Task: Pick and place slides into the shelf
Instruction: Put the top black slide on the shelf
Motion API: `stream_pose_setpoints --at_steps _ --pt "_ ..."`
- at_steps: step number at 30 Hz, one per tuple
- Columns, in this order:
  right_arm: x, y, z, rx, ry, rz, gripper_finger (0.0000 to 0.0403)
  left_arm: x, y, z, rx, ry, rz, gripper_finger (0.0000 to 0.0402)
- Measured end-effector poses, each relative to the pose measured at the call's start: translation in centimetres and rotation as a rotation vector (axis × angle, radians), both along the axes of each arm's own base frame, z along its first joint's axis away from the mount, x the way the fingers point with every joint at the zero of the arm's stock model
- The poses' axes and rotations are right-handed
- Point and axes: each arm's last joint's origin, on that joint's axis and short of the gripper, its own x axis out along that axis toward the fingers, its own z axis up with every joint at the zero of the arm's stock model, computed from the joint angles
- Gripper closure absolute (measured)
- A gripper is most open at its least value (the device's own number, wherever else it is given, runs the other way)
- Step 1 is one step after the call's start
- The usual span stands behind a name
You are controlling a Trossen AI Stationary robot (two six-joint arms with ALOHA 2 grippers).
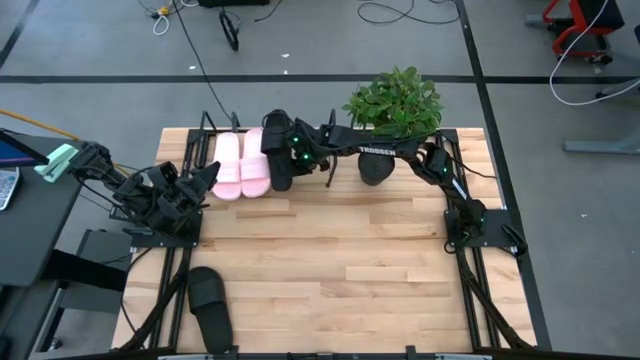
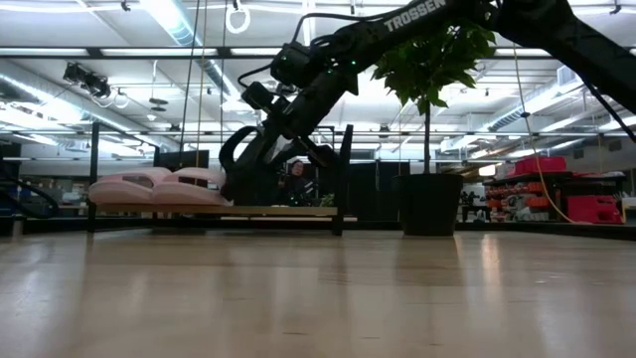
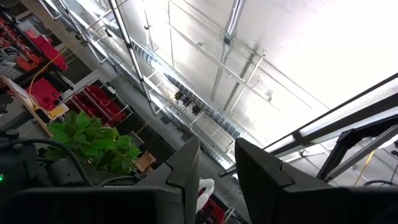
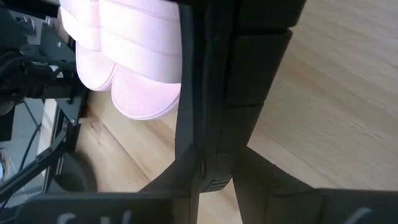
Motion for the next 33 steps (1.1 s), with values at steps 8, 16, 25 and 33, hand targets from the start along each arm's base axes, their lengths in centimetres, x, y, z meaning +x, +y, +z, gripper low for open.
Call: stream_pose_setpoints --at_steps 8,16,25,33 --pt "0.10 0.24 -0.03 -0.031 0.011 -0.017 0.0317 0.00 0.00 0.00 0.000 0.000 0.000 0.0294" --pt "0.08 0.22 -0.05 -0.037 0.015 -0.023 0.0315 0.00 0.00 0.00 0.000 0.000 0.000 0.0294" --pt "0.09 0.21 -0.05 -0.045 0.015 -0.017 0.0297 0.00 0.00 0.00 0.001 0.001 0.001 0.0294" --pt "0.09 0.20 -0.07 -0.065 0.021 -0.026 0.0284 0.01 0.00 -0.01 0.003 0.003 0.002 0.0294"
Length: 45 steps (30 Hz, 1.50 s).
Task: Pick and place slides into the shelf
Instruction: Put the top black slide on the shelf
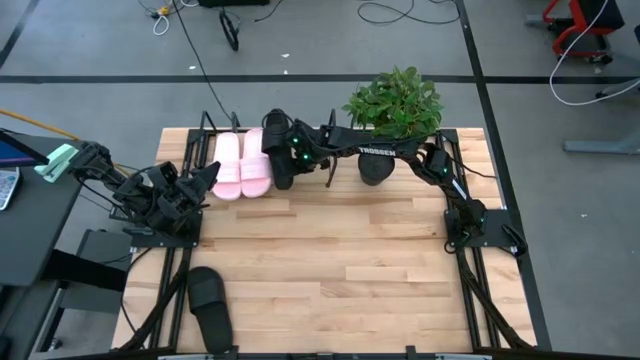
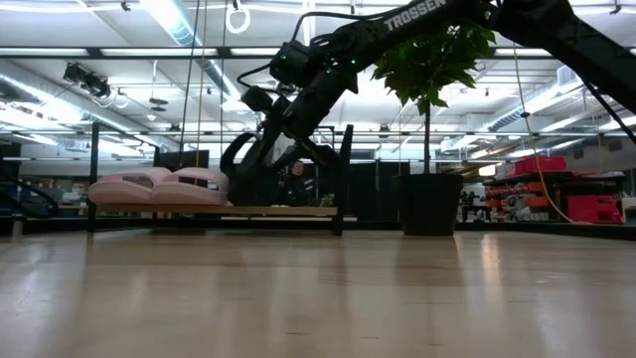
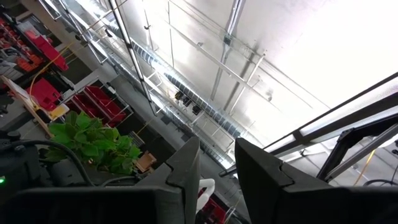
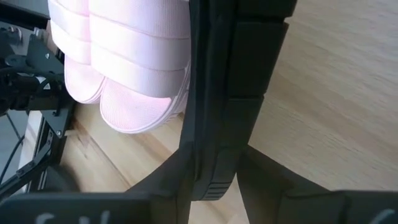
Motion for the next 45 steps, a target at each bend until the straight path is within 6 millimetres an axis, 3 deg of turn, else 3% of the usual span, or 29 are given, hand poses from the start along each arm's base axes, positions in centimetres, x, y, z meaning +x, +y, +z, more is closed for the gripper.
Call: stream_pose_setpoints --at_steps 14,26,45 --pt "-0.1 0.2 -0.1 -0.025 0.022 0.024 0.0281 0.0 0.0 0.0 0.001 0.002 0.000 0.0294" --pt "0.2 1.2 -0.2 -0.104 0.028 0.121 0.0228 0.0 0.0 0.0 0.000 0.001 -0.001 0.0294" --pt "0.2 1.1 -0.2 -0.276 0.040 0.291 0.0224 0.0 0.0 0.0 -0.001 0.001 -0.001 0.0294"
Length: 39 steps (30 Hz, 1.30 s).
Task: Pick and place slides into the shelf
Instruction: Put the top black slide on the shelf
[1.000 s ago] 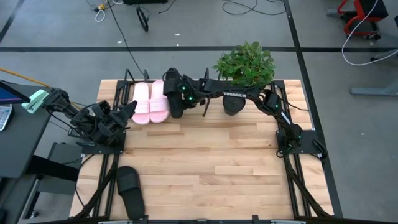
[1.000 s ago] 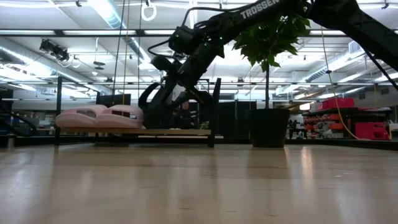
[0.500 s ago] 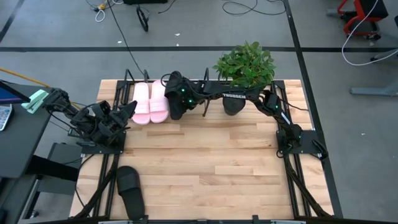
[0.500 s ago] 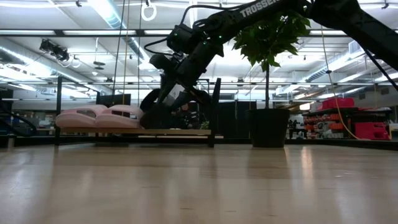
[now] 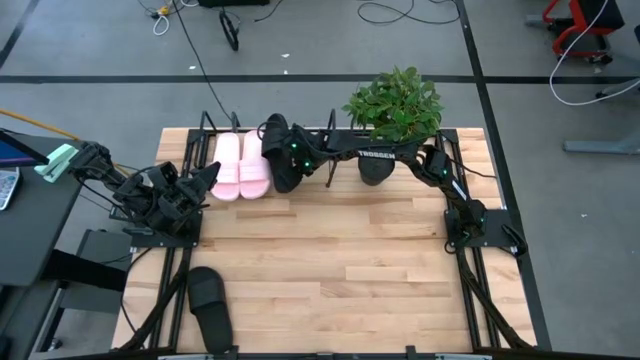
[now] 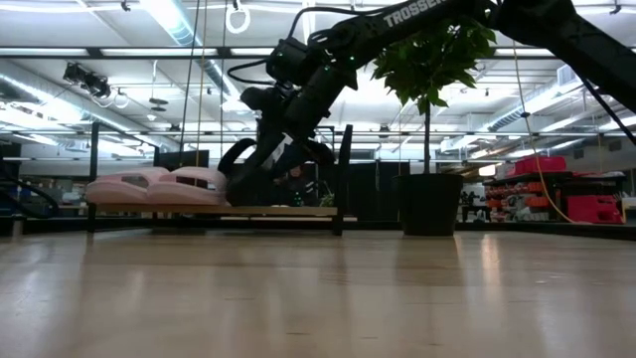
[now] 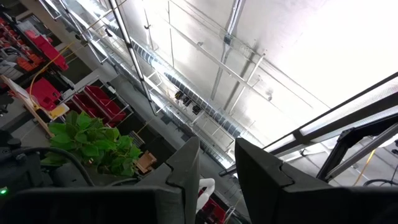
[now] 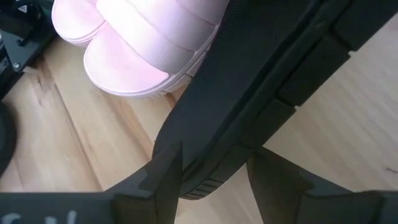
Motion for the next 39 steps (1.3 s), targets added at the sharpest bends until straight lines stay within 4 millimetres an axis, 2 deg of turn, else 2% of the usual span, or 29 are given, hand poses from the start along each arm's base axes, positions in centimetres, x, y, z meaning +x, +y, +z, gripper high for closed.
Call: stream_pose_setpoints --at_steps 8,19,28,39 --pt "-0.04 -0.14 -0.03 -0.066 0.017 -0.002 0.0221 0.00 0.00 0.00 0.000 0.000 0.000 0.0294" --pt "-0.04 -0.25 -0.03 -0.124 0.029 -0.009 0.0185 0.01 0.00 0.00 0.000 0.000 0.000 0.0294" --pt "-0.05 -0.23 -0.04 -0.125 0.032 -0.008 0.0183 0.01 -0.01 0.00 -0.001 0.000 -0.001 0.0294" --pt "0.09 0.31 -0.07 -0.208 0.054 0.042 0.0182 0.01 0.00 0.00 -0.005 -0.003 -0.004 0.0294"
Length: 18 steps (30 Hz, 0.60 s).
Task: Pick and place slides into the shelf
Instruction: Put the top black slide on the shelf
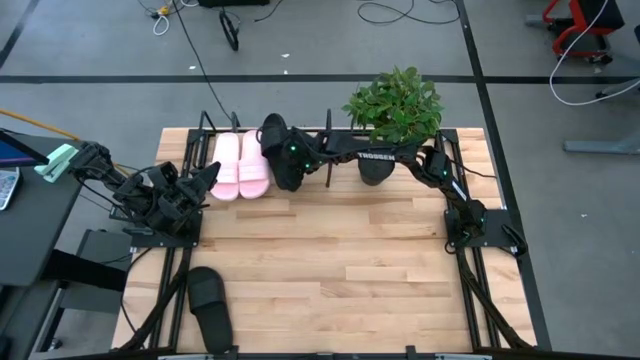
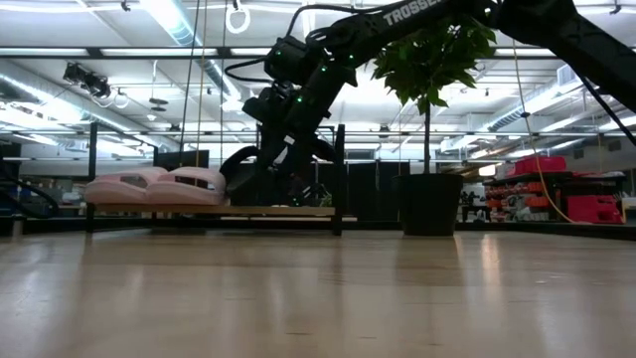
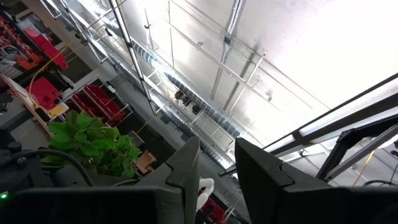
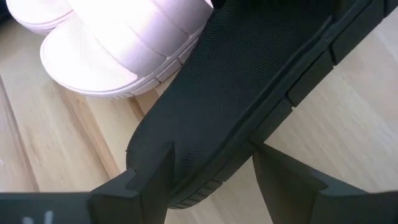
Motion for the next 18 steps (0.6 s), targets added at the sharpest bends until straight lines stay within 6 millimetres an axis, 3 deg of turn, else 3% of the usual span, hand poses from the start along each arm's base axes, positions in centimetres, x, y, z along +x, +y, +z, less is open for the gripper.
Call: stream_pose_setpoints --at_steps 14,18 --pt "0.08 0.41 -0.01 -0.016 0.009 0.050 0.0098 0.01 0.00 0.00 -0.010 -0.006 -0.008 0.0294" --pt "0.09 0.45 -0.01 -0.024 0.011 0.058 0.0092 0.08 -0.05 -0.06 -0.008 0.001 -0.011 0.0294"
